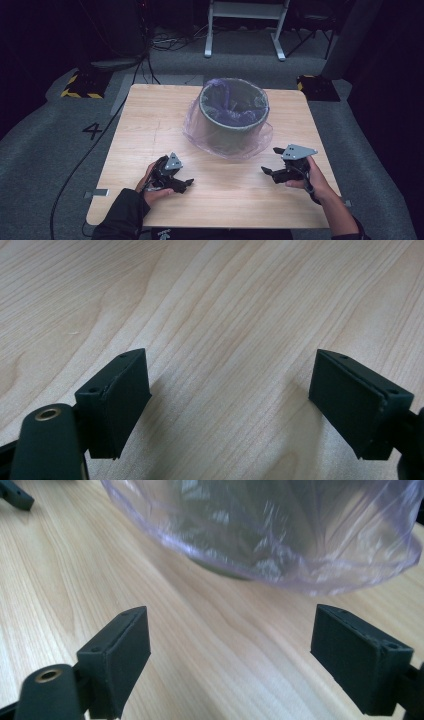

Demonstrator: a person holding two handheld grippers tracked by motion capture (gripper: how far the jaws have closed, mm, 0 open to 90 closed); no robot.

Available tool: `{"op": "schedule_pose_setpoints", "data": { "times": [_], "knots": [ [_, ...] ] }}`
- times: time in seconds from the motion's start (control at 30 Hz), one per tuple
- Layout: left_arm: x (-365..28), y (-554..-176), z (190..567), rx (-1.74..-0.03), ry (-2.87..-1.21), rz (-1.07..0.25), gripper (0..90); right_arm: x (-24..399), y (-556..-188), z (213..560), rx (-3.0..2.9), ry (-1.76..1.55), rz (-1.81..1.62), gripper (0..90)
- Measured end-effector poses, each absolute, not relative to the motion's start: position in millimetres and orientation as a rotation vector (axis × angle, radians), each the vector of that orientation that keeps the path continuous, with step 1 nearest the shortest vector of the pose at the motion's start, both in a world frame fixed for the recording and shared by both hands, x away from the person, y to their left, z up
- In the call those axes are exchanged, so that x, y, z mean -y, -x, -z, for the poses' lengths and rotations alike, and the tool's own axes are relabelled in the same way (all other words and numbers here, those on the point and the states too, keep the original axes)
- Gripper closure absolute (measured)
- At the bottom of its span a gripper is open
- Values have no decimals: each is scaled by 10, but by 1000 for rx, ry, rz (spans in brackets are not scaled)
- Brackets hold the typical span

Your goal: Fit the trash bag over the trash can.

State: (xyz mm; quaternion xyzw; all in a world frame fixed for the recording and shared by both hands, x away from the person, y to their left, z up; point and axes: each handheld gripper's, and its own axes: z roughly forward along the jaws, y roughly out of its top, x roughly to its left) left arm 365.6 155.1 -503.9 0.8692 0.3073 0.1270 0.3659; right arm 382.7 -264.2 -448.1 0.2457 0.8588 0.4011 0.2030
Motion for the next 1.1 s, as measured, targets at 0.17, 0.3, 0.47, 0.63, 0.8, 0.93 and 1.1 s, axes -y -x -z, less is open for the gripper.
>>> {"op": "schedule_pose_setpoints", "data": {
  "times": [0.17, 0.3, 0.47, 0.63, 0.8, 0.93, 1.1],
  "knots": [
    [-1551, -3656, 5039, -790, -2235, -326, 160, 2691, -3797, 4559, -2408, -714, -1101, 159],
    [-1551, -3657, 5039, -790, -2235, -326, 160, 2722, -3771, 4603, -2421, -719, -1097, 160],
    [-1551, -3657, 5039, -790, -2235, -326, 160, 2754, -3727, 4661, -2443, -708, -1044, 159],
    [-1551, -3656, 5039, -790, -2235, -327, 160, 2792, -3687, 4694, -2459, -719, -1018, 159],
    [-1551, -3657, 5039, -790, -2235, -326, 160, 2859, -3633, 4747, -2462, -732, -998, 159],
    [-1551, -3657, 5039, -790, -2235, -326, 160, 2913, -3592, 4791, -2477, -735, -987, 159],
    [-1552, -3657, 5038, -789, -2236, -326, 160, 2972, -3543, 4850, -2485, -749, -982, 159]
  ]
}}
